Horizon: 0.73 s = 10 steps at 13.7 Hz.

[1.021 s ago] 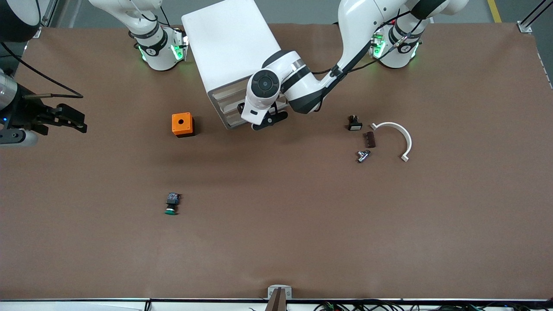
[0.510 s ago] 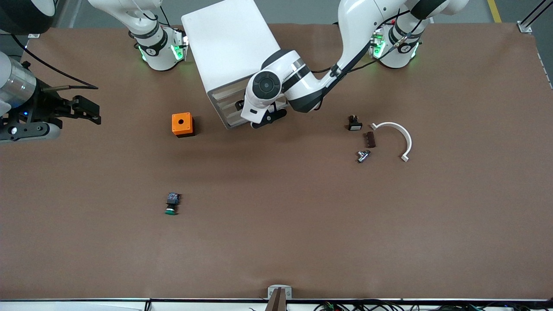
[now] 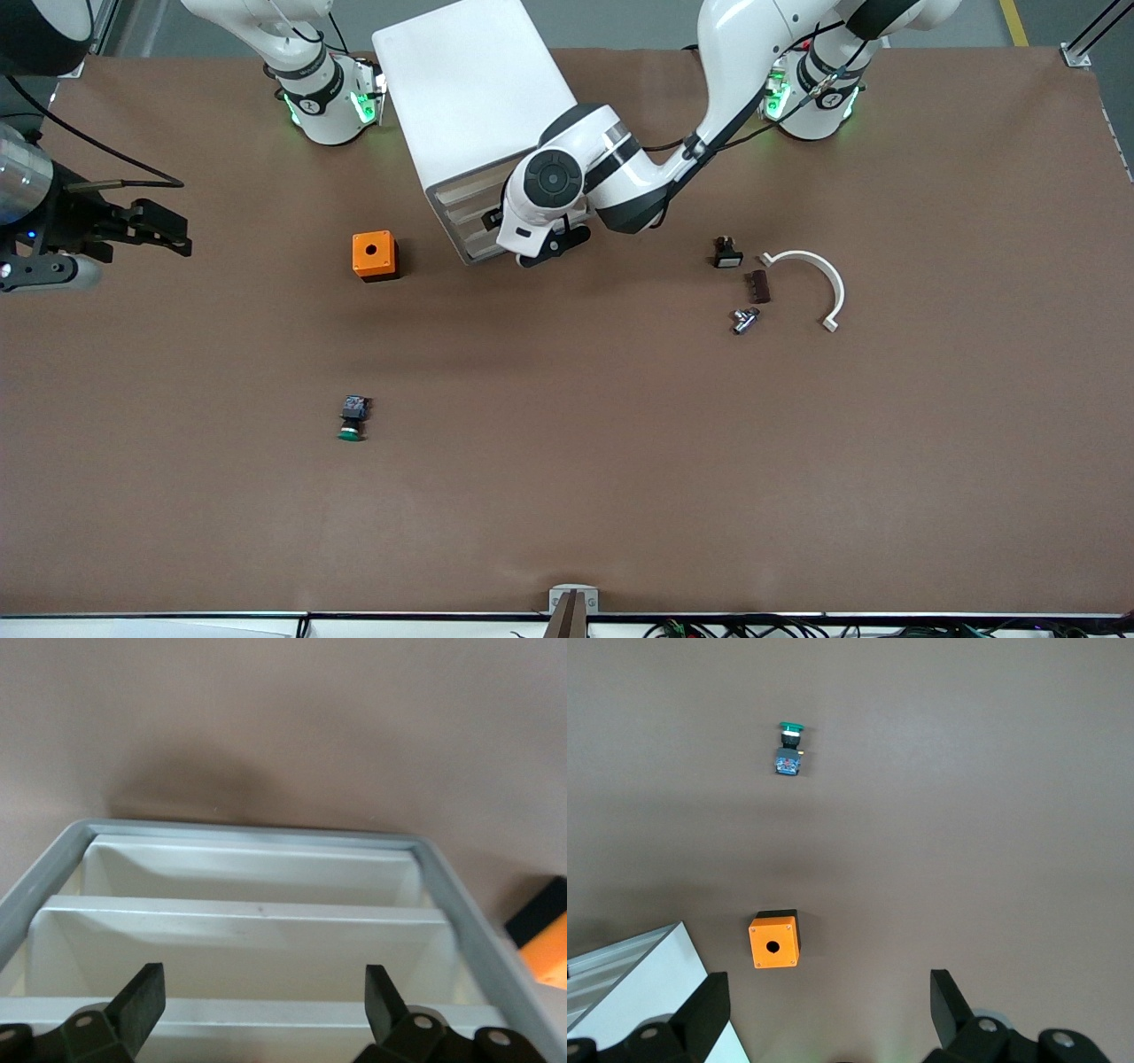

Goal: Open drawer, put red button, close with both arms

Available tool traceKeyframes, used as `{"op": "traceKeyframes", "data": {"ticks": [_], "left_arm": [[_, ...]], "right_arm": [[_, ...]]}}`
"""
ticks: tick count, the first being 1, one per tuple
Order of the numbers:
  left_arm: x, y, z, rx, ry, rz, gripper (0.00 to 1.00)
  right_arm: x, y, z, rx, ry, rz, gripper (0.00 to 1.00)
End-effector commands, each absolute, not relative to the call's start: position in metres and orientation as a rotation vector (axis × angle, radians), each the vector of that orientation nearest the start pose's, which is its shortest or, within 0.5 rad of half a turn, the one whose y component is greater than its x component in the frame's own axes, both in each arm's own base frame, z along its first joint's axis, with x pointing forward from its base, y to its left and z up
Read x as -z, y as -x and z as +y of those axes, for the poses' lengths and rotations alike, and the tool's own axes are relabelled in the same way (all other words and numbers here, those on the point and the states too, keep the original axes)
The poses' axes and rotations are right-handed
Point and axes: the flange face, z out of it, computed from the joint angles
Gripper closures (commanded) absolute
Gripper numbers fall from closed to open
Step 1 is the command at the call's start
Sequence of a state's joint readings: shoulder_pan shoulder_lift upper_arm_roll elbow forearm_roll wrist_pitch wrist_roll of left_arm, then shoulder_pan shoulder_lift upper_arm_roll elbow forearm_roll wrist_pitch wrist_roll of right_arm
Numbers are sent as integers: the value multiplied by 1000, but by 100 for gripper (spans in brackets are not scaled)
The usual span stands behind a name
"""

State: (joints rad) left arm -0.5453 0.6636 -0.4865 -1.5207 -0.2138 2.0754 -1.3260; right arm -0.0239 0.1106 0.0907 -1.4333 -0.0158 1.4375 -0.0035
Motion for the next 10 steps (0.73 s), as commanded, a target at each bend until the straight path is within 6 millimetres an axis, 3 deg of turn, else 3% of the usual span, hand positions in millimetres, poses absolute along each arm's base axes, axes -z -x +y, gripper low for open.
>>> {"op": "traceKeyframes", "data": {"ticks": [1,5,8,10], "left_arm": [[-348,-429,-546,-707,3129,-892,1],[-385,-475,-491,-674,3092,-1008,1],[-404,-503,-438,-682,3002,-1069,1],[-411,-518,-413,-688,2971,-1116,1]], "right_arm": [[-628,-564,32,-142,3141,-100,0],[-641,-557,32,-103,3144,-100,0],[-643,-553,29,-110,3145,-90,0],[-642,-552,24,-125,3145,-76,0]]}}
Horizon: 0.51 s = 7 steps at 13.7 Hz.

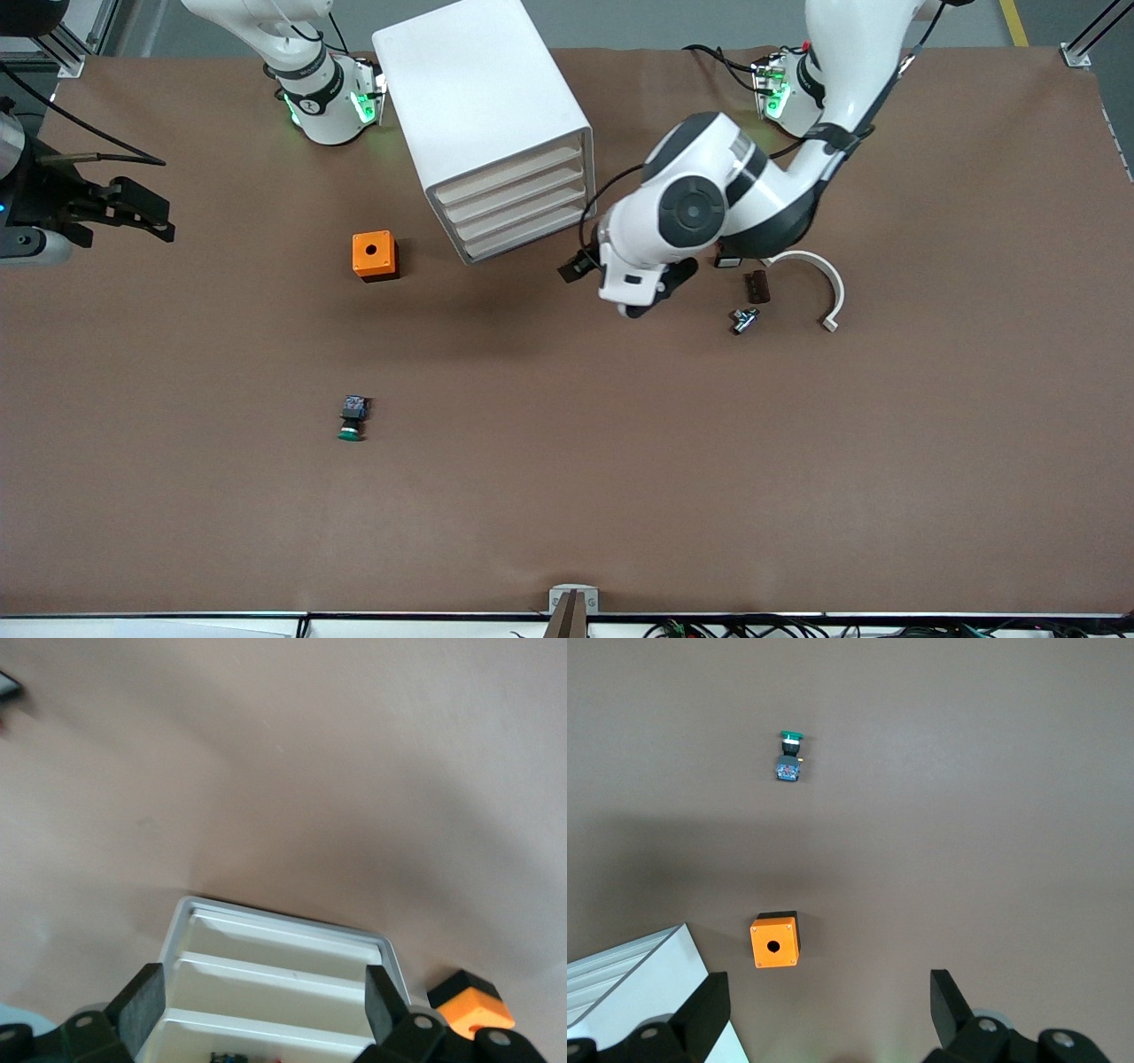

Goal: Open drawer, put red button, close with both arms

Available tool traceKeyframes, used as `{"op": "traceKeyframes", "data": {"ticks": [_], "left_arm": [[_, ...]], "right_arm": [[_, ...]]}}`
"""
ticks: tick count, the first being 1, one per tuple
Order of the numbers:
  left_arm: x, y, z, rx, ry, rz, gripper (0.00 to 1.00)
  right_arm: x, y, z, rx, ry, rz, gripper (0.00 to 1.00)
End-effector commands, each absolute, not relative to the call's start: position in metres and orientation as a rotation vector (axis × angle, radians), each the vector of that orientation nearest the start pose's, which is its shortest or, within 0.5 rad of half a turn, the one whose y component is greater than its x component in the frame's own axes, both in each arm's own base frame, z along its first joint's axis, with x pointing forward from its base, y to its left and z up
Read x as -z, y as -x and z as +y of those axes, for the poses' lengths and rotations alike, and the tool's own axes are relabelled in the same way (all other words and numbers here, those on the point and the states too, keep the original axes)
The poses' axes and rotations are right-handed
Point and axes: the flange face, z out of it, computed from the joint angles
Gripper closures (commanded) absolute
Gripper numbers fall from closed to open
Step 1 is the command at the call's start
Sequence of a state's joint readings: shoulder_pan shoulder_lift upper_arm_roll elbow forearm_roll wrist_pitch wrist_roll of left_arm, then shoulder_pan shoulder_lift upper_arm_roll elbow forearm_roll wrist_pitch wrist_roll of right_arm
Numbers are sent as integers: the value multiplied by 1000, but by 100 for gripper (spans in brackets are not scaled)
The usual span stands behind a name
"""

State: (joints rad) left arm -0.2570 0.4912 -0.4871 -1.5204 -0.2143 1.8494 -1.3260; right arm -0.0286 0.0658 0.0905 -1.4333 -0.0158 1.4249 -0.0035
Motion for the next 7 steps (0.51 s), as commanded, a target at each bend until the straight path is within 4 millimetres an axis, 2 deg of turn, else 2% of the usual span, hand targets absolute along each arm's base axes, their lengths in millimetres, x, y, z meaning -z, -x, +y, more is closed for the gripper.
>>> {"op": "traceKeyframes", "data": {"ticks": [1,3,7], "left_arm": [[-416,-526,-402,-679,2968,-1147,1],[-420,-539,-383,-669,2962,-1201,1],[-436,-559,-367,-637,2983,-1266,1]], "right_arm": [[-640,-551,24,-132,3145,-76,0],[-637,-547,22,-144,3146,-71,0],[-633,-539,17,-152,3148,-57,0]]}}
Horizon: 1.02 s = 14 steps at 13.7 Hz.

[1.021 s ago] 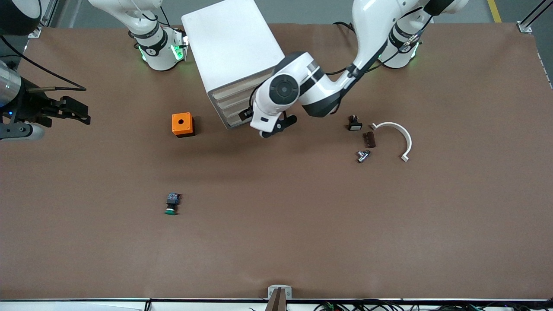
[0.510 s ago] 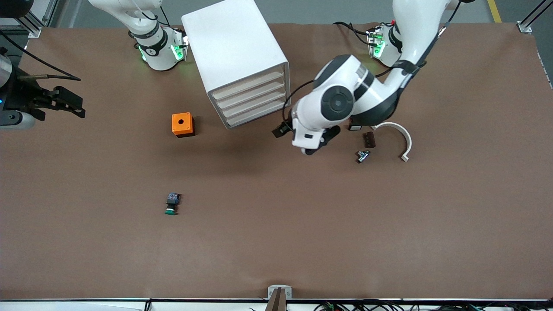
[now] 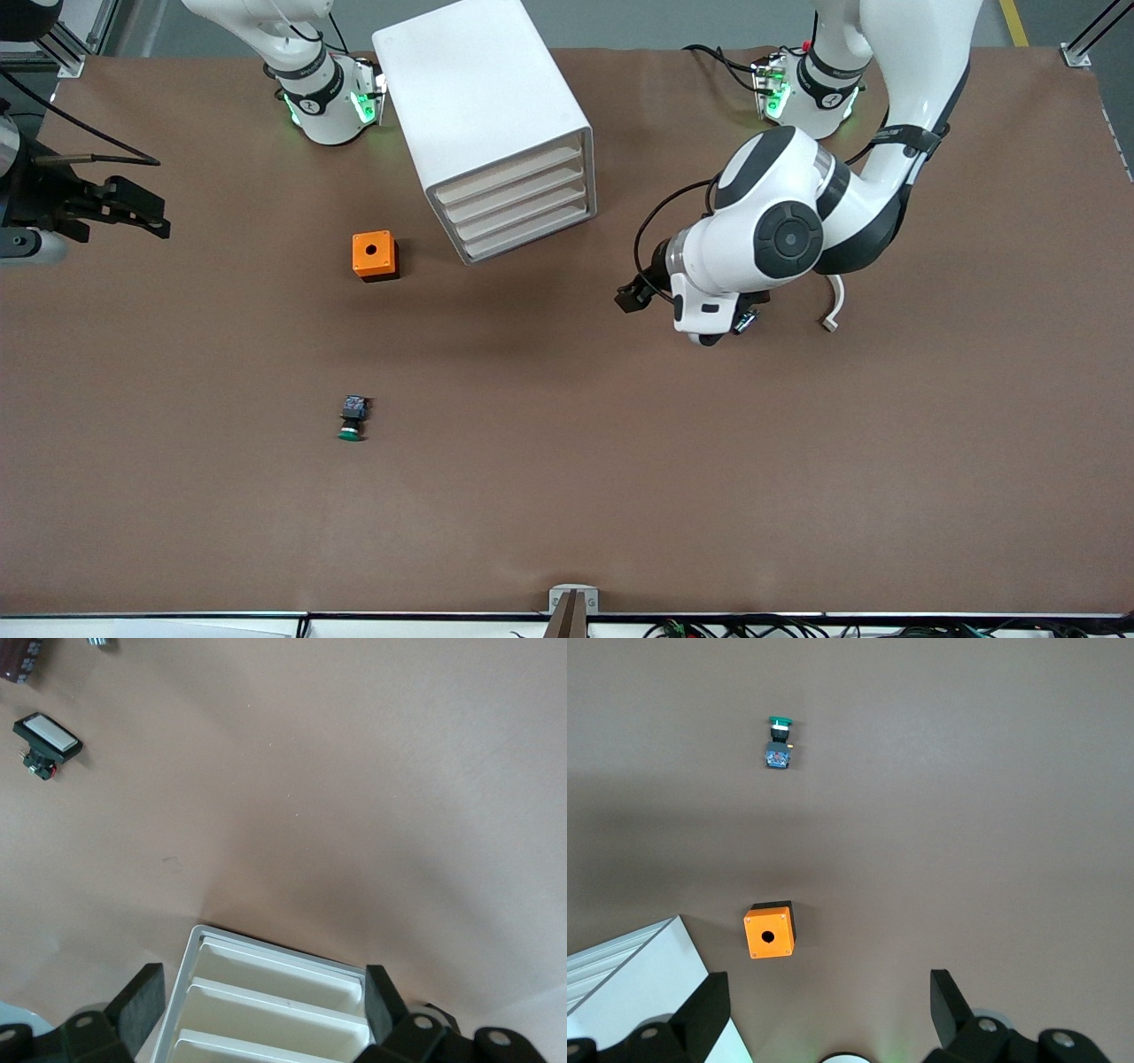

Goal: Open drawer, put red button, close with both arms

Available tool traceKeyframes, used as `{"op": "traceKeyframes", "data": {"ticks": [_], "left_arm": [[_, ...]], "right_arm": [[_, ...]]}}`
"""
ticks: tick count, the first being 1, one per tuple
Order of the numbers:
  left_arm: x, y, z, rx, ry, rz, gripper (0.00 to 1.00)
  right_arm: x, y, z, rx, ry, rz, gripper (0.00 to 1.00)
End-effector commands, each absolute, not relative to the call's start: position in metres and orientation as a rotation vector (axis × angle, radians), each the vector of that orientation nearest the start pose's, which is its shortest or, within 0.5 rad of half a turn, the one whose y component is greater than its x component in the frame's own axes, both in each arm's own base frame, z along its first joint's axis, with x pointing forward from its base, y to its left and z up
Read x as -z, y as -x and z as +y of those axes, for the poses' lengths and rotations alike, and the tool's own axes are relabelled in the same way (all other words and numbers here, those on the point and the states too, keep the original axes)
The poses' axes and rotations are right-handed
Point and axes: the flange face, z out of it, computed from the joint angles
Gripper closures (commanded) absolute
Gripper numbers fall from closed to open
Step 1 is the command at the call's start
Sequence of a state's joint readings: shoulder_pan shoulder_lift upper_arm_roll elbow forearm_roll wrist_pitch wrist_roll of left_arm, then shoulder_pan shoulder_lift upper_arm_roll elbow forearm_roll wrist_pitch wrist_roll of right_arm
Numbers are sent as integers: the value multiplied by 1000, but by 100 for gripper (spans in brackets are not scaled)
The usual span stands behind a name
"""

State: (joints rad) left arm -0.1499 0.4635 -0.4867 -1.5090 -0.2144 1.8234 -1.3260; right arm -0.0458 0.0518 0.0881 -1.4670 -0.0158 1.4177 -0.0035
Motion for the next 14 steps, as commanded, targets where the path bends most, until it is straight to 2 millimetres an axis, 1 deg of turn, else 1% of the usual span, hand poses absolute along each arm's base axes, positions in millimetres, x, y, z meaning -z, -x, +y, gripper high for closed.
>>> {"op": "traceKeyframes", "data": {"ticks": [1,2,4,5,6,7,8,9,10,11,13,14], "left_arm": [[-441,-564,-362,-629,2993,-1273,1],[-445,-572,-352,-619,2999,-1298,1],[-458,-583,-341,-582,3063,-1255,1],[-466,-594,-324,-559,3090,-1256,1],[-469,-600,-312,-542,3114,-1233,1],[-475,-604,-297,-526,3139,-1178,1],[-478,-604,-282,-533,3161,-1071,1],[-482,-600,-274,-503,3171,-932,1],[-490,-596,-264,-436,3162,-796,1],[-494,-596,-248,-410,3154,-683,1],[-508,-595,-222,-375,3203,-448,1],[-512,-595,-204,-357,3212,-364,1]], "right_arm": [[-633,-536,17,-145,3150,-57,0],[-632,-533,18,-145,3151,-59,0],[-631,-529,19,-140,3153,-57,0],[-632,-528,21,-131,3153,-64,0],[-632,-528,24,-131,3154,-71,0],[-632,-528,30,-128,3154,-88,0],[-632,-528,33,-128,3154,-98,0],[-633,-527,34,-123,3154,-100,0],[-632,-528,35,-123,3154,-95,0],[-633,-528,35,-118,3153,-93,0],[-634,-527,41,-118,3146,-106,0],[-636,-525,42,-114,3143,-80,0]]}}
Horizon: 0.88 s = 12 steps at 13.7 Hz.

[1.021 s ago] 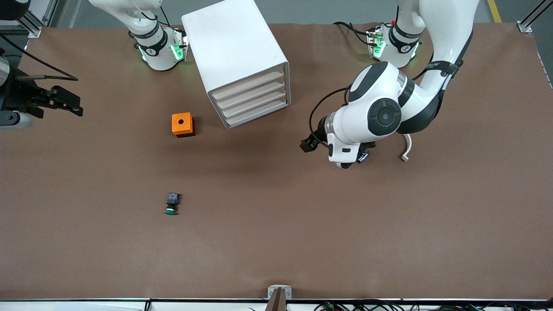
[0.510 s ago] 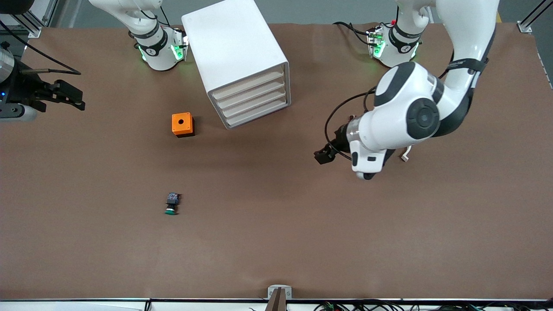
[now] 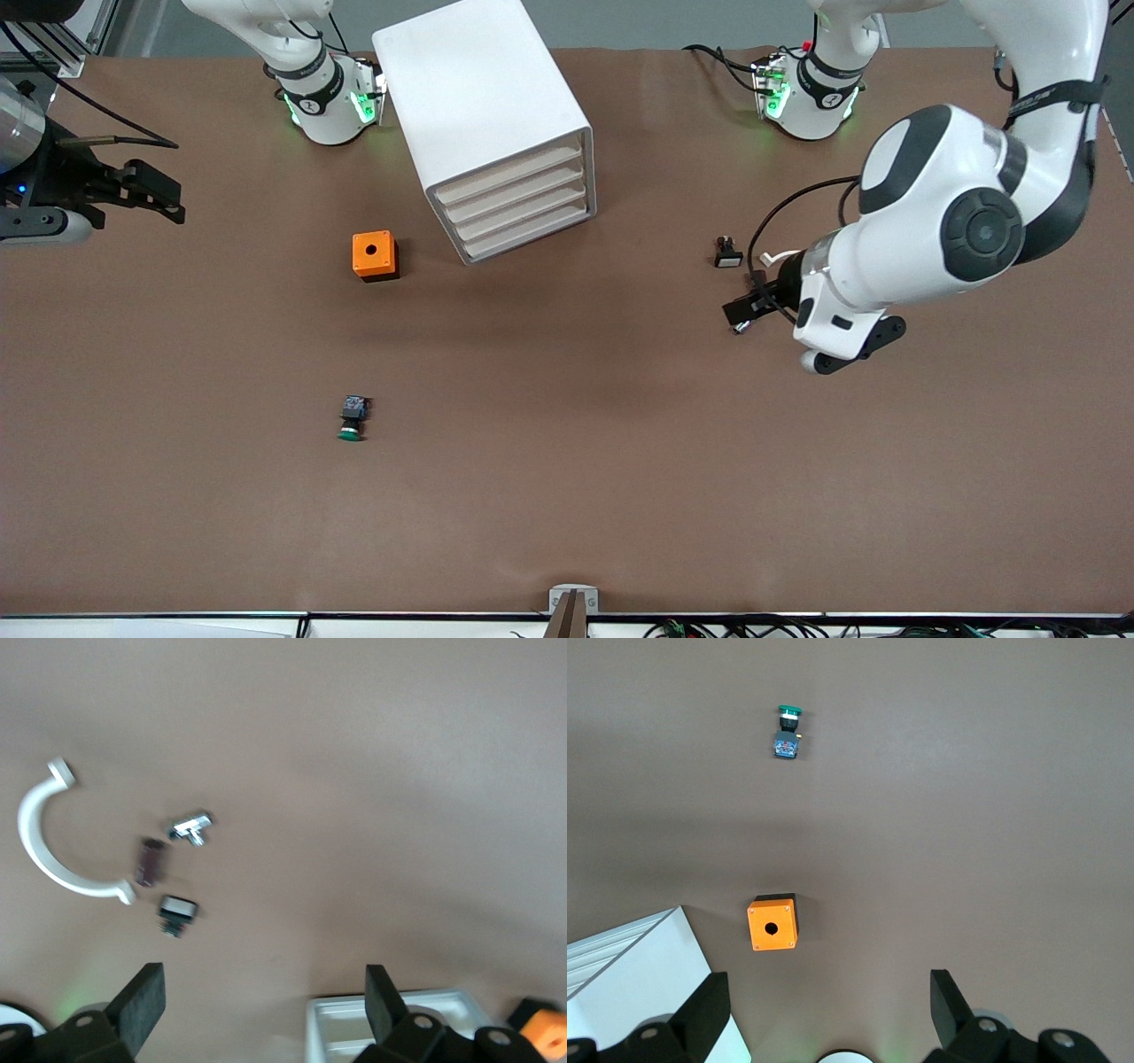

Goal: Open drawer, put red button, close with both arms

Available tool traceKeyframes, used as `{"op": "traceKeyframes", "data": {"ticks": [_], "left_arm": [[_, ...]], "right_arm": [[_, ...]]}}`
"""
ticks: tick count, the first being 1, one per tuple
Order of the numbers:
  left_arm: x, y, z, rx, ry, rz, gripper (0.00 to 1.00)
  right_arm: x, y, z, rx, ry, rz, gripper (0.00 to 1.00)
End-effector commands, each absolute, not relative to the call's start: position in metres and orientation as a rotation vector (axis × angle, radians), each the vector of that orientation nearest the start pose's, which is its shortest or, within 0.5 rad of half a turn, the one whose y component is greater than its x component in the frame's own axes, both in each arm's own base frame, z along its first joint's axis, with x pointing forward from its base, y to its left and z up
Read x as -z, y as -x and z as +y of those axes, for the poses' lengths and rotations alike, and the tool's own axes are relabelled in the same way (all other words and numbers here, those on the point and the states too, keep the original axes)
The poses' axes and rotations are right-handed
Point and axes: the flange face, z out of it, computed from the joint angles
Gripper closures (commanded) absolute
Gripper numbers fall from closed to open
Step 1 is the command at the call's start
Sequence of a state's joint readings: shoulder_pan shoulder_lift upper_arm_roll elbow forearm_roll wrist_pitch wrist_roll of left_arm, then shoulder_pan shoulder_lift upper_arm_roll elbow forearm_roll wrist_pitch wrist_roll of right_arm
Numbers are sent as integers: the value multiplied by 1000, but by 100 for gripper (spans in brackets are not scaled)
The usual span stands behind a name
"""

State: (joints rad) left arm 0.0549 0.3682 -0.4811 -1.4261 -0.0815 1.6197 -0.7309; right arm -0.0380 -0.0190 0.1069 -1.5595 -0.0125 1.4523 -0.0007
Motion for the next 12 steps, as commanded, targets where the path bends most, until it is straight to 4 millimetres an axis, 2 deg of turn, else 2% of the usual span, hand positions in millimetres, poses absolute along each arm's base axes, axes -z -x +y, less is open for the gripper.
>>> {"op": "traceKeyframes", "data": {"ticks": [1,3,5,9,11,12], "left_arm": [[-514,-592,-188,-327,3198,-280,1],[-511,-580,-160,-307,3151,-170,1],[-516,-570,-134,-268,3118,-117,1],[-526,-572,-87,-239,3124,-110,1],[-534,-568,-72,-219,3120,-98,1],[-536,-563,-70,-213,3115,-94,1]], "right_arm": [[-633,-524,43,-121,3145,-56,0],[-634,-524,47,-104,3146,-43,0],[-629,-522,47,-114,3147,-43,0],[-625,-523,46,-97,3147,-38,0],[-623,-524,46,-101,3147,-40,0],[-622,-524,46,-104,3147,-38,0]]}}
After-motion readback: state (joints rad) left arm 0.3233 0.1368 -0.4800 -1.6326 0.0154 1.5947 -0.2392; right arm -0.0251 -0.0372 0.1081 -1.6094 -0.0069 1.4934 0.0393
